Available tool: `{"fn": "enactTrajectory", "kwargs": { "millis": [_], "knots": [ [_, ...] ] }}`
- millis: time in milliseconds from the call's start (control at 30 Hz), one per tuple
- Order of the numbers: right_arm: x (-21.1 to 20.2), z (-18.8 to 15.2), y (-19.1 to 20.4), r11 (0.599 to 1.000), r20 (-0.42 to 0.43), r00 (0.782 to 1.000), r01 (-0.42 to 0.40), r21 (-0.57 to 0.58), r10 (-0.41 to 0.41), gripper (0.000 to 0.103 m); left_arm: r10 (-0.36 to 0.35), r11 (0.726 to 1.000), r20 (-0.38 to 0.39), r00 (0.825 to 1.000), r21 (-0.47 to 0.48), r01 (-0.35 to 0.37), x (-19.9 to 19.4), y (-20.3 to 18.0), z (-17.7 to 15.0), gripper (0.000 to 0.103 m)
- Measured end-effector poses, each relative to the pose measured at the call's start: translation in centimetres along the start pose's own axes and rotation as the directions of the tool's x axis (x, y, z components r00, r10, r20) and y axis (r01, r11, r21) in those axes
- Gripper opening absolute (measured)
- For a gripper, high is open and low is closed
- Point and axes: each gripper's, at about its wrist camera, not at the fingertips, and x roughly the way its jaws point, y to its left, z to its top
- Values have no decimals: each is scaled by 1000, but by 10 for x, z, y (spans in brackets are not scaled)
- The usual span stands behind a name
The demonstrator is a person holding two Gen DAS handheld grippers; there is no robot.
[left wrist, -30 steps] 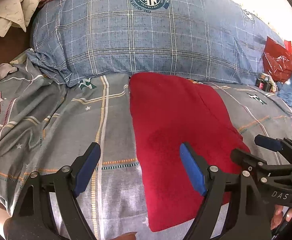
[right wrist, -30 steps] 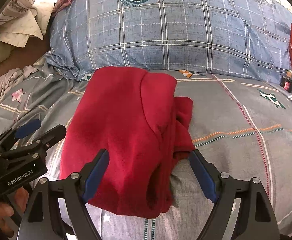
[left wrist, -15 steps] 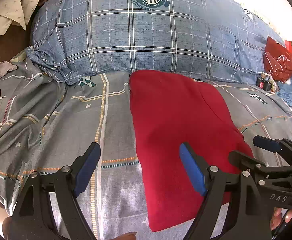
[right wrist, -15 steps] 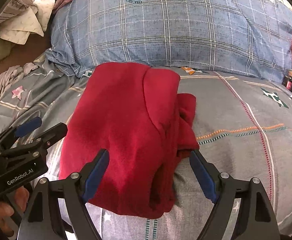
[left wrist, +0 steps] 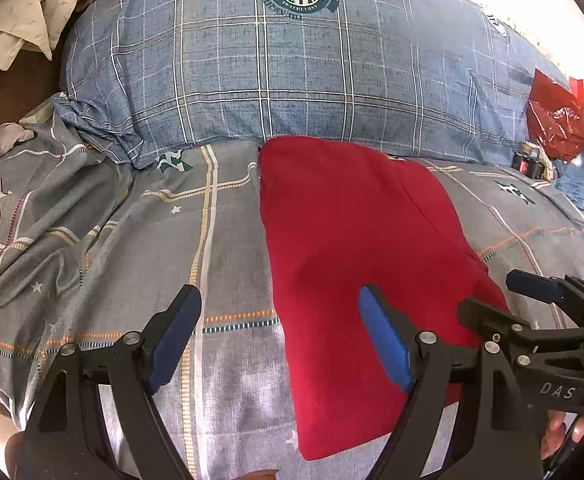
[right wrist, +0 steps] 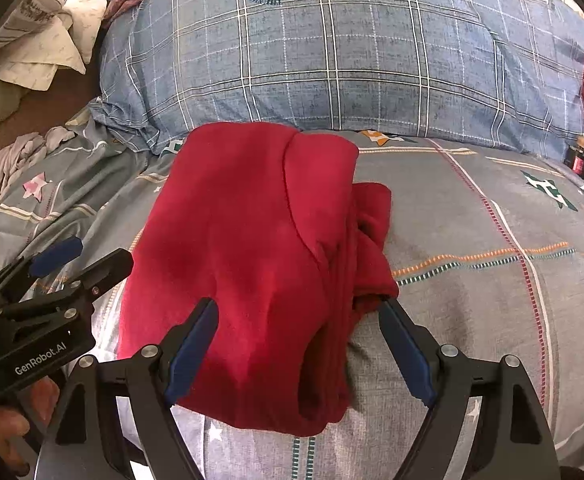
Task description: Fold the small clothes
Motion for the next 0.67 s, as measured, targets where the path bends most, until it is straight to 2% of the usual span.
{"fn": "enactTrajectory", "kwargs": {
  "millis": [667],
  "knots": [
    [6,1,-1,1000,-26,1000,-2,-9,2,84,4,1000,-5,1000,-5,-4,6,7,0,82]
  ]
}}
